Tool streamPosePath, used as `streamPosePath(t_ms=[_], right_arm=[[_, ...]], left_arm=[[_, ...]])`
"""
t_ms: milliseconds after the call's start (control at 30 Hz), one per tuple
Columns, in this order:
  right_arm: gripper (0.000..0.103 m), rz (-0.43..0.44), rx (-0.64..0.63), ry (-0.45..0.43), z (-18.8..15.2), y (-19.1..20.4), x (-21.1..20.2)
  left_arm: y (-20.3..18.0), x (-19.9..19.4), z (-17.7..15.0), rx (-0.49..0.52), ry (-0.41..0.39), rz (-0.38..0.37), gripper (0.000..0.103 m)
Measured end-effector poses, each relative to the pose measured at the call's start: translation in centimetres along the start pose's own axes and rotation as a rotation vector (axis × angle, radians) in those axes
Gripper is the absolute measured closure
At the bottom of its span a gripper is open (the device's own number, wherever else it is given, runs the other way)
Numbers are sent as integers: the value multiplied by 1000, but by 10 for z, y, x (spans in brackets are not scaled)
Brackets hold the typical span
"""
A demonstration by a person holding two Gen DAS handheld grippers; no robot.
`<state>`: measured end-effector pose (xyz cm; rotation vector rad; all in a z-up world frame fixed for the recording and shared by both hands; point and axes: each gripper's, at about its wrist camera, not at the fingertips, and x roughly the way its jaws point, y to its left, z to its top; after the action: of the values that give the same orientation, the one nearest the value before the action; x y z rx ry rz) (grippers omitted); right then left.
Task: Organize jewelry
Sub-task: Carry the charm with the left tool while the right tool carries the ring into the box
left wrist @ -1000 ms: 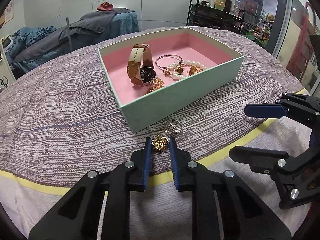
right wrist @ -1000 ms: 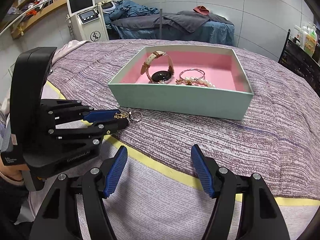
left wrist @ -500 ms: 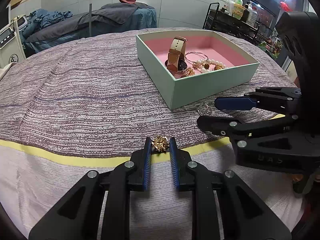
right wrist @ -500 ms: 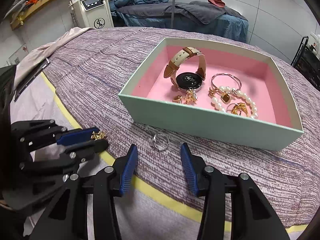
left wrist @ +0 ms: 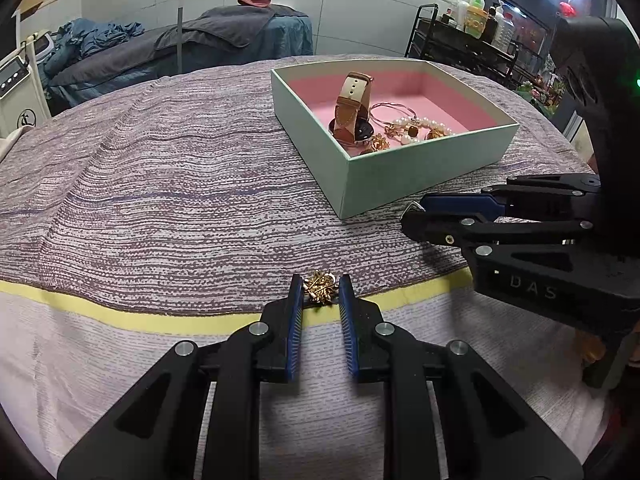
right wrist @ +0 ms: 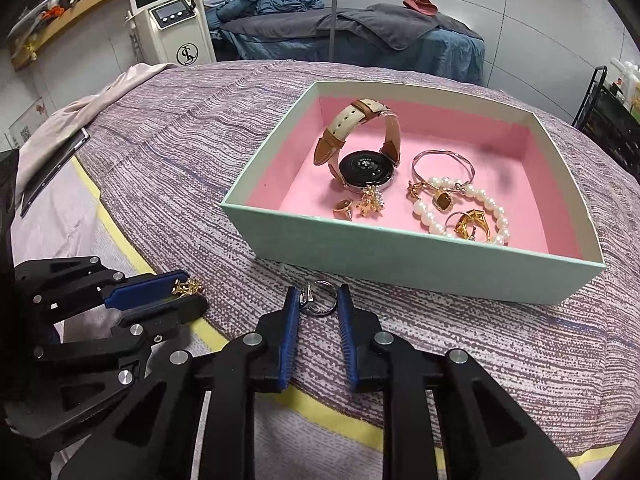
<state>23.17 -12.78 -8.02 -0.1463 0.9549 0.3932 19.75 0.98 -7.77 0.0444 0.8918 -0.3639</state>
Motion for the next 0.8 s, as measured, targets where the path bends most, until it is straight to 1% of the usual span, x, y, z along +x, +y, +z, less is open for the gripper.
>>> streamPosePath(t_ms=[233, 367, 567, 800], right_arm=[[84, 28, 17, -5, -12, -5, -14], [84, 47, 34, -9, -21, -12, -23], [84, 47, 38, -24, -31, -19, -37], [84, 37, 54, -69, -35, -33, -57]], left_arm=[[-6, -2, 1, 13, 2, -5, 84], [-12, -5, 0, 24, 0, -24, 84], [-28, -9, 0, 52, -1, -62, 84], [-49, -17, 8, 100, -25, -96, 84]])
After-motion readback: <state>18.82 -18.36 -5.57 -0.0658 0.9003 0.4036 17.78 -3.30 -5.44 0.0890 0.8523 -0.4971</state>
